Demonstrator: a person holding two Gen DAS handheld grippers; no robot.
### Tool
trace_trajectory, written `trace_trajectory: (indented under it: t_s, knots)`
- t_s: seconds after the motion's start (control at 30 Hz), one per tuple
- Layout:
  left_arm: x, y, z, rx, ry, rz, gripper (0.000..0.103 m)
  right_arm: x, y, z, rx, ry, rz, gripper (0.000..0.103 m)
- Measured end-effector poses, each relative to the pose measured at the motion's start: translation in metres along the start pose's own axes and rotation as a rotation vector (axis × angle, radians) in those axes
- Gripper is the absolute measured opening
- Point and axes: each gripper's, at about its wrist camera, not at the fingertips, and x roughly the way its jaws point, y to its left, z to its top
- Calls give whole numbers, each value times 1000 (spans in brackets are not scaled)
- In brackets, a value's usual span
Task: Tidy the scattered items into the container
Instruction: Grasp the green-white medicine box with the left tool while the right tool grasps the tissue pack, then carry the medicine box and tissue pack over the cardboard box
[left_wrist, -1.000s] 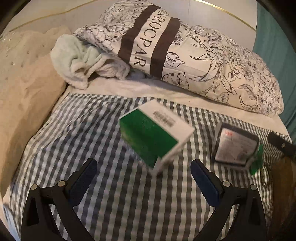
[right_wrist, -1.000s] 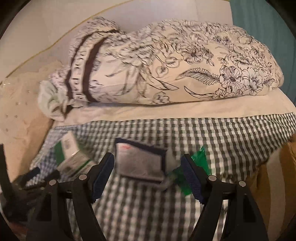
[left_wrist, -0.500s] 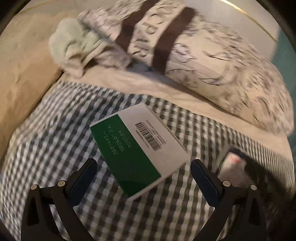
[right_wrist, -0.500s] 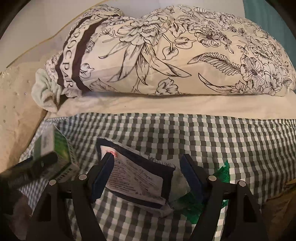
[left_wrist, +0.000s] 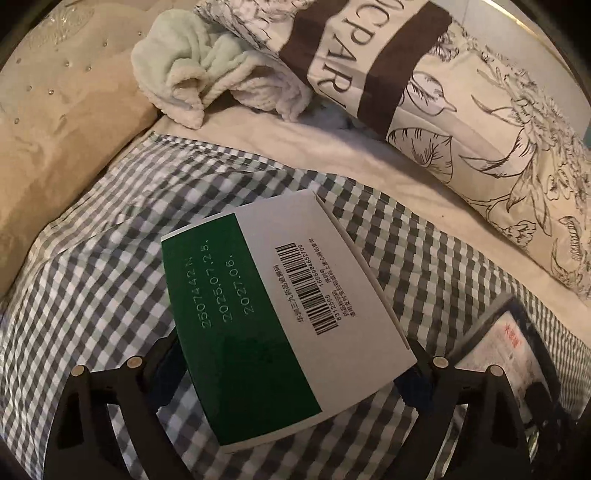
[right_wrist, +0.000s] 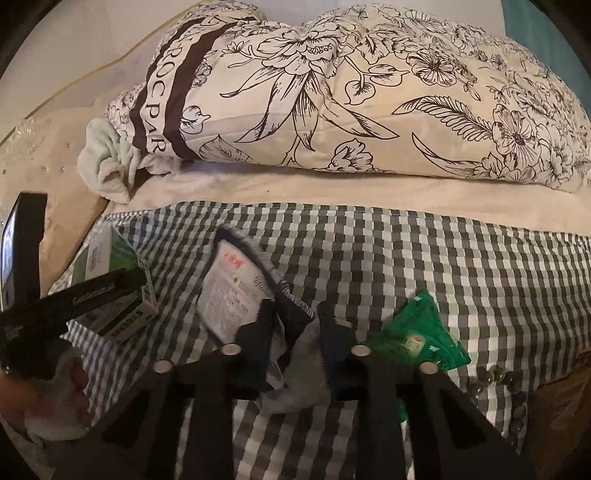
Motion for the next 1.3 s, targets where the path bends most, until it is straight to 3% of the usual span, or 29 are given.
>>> trace_trajectory:
  t_s: [0.1,0.37,0.8,1.13,1.3]
  knots:
    - [-17,7,-6,28,-39,-1,91,-5,4,-3,5,7,26,10]
    - [-75,14,-25,96,-128,-19,86,-39,16,-7,-10,-10,3,9]
    - [-169,19,-68,135,-174,-50,83,-148,35,-20,-46,-90,65,9]
    - [-253,-23,-101,232,-260,-135,83,-248,5,-31,-31,-209,21,9]
    - [-291,-69,-127,320,-273,-242,84,-298,-32,-39,5,-275,-33,9]
